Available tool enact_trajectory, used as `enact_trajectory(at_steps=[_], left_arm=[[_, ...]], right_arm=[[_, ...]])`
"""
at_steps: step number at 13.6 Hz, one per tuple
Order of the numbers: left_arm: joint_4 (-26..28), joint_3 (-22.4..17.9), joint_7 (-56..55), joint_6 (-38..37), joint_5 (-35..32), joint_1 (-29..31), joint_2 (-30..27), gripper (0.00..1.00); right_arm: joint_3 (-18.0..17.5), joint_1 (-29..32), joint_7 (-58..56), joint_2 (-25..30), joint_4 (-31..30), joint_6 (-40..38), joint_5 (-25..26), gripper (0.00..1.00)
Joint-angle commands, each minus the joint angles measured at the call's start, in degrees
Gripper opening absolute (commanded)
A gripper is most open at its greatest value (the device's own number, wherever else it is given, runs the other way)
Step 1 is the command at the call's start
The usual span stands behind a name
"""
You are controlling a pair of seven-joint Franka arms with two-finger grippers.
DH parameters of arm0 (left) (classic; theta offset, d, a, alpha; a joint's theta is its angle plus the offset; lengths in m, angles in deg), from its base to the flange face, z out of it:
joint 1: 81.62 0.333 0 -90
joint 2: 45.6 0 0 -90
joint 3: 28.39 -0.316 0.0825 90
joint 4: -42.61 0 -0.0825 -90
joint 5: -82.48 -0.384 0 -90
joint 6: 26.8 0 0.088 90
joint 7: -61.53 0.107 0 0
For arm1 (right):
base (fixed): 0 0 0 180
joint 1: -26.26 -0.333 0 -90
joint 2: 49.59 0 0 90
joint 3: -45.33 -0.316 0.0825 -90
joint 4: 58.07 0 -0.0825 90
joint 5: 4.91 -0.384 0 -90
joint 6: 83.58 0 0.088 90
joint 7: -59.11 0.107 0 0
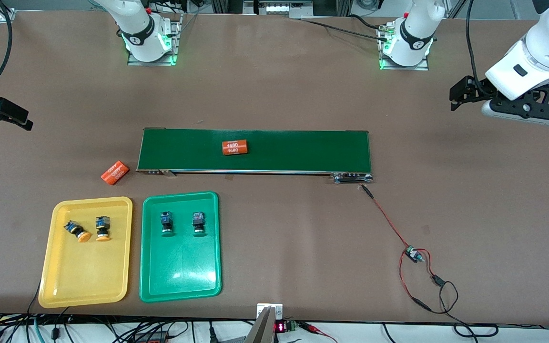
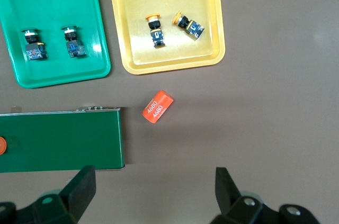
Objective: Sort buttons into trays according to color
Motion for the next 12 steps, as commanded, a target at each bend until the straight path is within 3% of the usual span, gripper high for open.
enact_trajectory(at_steps=[1,12], left_arm=[[-2.06,0.73,-0.46,-1.68,-0.69,0.64,0.94,1.00],[-3.12,0.82,-0.54,-2.65,-0.43,0.56,1.47,1.00]], right_arm=[[-0.21,-0.10,-0.63,0.65,0.03,-1.27,-0.05,1.00],[-0.65,-0.45,-1.16,0.82,0.11,-1.18,-0.58,1.00]])
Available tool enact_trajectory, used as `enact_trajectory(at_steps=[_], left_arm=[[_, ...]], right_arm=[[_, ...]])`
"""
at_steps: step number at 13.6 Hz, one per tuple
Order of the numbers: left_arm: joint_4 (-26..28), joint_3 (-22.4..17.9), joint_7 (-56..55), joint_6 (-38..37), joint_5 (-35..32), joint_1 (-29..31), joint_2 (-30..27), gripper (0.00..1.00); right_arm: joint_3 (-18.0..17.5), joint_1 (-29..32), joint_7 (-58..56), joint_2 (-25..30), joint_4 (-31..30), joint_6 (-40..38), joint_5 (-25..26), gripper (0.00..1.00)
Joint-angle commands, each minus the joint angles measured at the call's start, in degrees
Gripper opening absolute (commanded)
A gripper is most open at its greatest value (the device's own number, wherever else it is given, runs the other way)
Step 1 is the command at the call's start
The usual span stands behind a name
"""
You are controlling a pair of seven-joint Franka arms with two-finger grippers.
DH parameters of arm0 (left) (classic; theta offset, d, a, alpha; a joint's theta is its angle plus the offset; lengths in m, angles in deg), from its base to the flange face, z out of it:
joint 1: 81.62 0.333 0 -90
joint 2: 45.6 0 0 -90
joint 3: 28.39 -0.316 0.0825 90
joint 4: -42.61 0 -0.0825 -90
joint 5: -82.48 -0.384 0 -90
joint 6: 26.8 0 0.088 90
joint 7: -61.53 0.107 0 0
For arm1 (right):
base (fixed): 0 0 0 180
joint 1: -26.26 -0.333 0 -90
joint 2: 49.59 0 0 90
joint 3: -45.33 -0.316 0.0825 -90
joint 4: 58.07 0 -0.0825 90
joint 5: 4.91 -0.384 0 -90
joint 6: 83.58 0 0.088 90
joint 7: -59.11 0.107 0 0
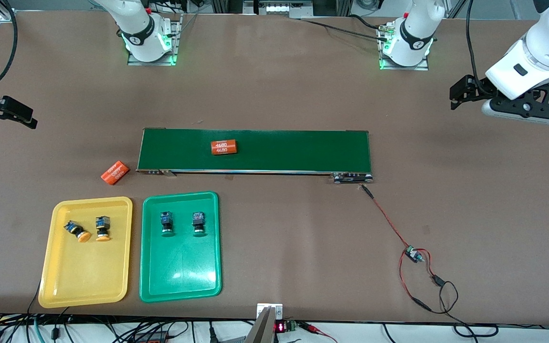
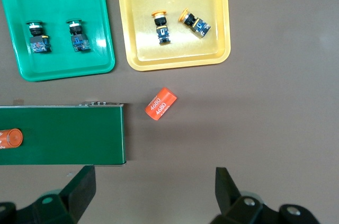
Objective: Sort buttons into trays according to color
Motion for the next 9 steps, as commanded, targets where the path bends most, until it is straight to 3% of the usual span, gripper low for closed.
enact_trajectory(at_steps=[1,9], left_arm=[[-2.79,0.74,-0.44,-2.04,-0.34,0.56,1.54,1.00],[-4.54,0.74,-0.44,-2.13,-0.34,0.47,2.94,1.00]], right_arm=[[-0.15,-0.09,-0.18,0.77,0.11,-0.71,-0.56,1.00],[0.03,0.09,-0.09,0.77,0.20,-0.63,-0.56,1.00]])
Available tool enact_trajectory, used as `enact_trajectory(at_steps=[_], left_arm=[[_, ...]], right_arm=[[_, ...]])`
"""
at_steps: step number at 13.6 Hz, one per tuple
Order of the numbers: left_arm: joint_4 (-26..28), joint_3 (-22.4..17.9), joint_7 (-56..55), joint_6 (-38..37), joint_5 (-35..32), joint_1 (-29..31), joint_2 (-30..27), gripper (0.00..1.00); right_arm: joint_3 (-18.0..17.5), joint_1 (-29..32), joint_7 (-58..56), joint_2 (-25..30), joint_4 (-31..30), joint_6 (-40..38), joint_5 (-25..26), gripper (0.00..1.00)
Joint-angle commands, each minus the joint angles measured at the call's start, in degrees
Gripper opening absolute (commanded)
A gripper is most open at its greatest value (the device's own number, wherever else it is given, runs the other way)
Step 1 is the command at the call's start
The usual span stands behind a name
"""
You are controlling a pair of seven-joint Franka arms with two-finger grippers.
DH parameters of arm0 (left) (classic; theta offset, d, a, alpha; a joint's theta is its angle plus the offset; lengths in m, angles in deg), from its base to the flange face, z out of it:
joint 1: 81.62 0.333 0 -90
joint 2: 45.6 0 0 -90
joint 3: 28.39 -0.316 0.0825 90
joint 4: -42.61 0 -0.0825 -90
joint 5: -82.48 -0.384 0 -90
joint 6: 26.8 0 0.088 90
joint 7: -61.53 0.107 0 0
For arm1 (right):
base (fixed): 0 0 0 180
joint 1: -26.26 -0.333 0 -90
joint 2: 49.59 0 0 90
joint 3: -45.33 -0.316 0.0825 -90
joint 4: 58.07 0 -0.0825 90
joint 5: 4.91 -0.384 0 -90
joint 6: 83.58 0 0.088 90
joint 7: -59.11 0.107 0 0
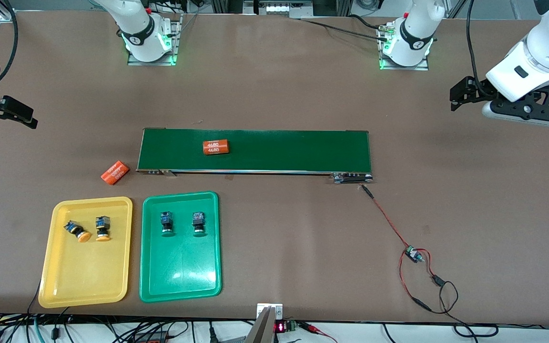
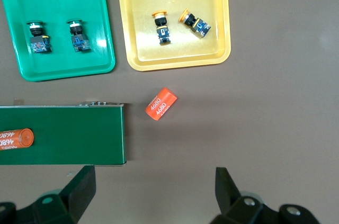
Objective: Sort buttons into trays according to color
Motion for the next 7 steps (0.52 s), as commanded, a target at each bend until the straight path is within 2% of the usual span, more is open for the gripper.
enact_trajectory(at_steps=[1,7], left_arm=[[-3.42,0.70,-0.51,-1.65,-0.34,0.47,2.20,1.00],[-3.60,0.79,-0.33,-1.65,-0.34,0.38,2.20,1.00]], right_arm=[[-0.18,-0.06,-0.10,0.74,0.29,-0.02,-0.30,1.00],[-0.09,0.12,0.08,2.49,-2.16,0.86,-0.56,1.00]])
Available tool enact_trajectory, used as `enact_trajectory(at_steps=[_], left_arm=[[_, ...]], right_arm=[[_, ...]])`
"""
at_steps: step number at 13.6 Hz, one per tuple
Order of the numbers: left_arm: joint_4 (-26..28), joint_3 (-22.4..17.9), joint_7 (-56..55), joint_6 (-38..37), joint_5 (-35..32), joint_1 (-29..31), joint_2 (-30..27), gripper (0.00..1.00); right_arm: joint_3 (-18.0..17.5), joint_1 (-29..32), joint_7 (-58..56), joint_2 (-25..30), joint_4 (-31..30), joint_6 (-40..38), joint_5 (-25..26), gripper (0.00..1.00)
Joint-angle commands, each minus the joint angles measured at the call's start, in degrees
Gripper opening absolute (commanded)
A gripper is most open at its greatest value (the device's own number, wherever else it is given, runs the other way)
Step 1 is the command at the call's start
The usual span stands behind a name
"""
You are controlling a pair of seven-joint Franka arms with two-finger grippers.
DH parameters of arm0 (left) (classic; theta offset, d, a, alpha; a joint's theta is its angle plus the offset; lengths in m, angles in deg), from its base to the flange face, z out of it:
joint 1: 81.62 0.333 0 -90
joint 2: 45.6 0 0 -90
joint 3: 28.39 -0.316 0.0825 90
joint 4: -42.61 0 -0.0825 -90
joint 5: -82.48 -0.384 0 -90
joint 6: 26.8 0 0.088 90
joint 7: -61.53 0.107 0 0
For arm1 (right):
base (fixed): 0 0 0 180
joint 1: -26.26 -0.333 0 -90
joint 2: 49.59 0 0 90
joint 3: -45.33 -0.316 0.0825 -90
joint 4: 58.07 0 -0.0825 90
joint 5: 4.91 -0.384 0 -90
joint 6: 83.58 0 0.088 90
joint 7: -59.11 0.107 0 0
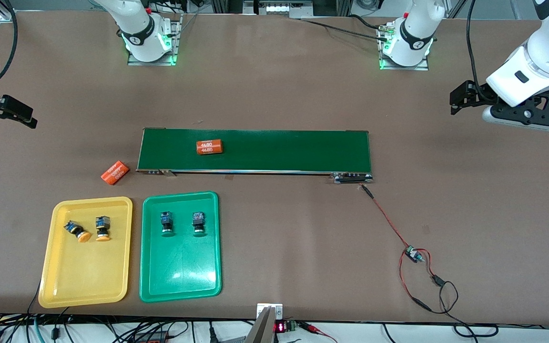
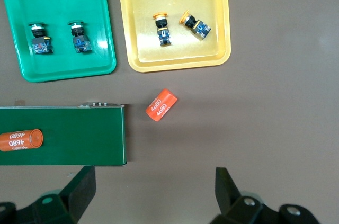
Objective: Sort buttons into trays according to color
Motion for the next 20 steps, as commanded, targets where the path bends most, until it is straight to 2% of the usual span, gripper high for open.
enact_trajectory(at_steps=[1,4,11,20], left_arm=[[-2.09,0.79,-0.25,-1.49,-0.34,0.38,0.83,1.00],[-2.45,0.79,-0.33,-1.49,-0.34,0.29,0.84,1.00],[-2.45,0.79,-0.42,-1.57,-0.34,0.03,0.84,1.00],[-2.53,0.70,-0.42,-1.57,-0.34,-0.41,0.92,1.00]], right_arm=[[0.01,0.13,0.07,3.61,-4.19,1.61,-0.48,1.00],[0.10,0.30,0.07,7.48,-10.35,5.75,-0.48,1.00],[0.02,0.30,-0.02,7.40,-7.82,0.83,-0.56,1.00],[-0.16,0.13,-0.02,6.78,-7.64,0.47,-0.04,1.00]])
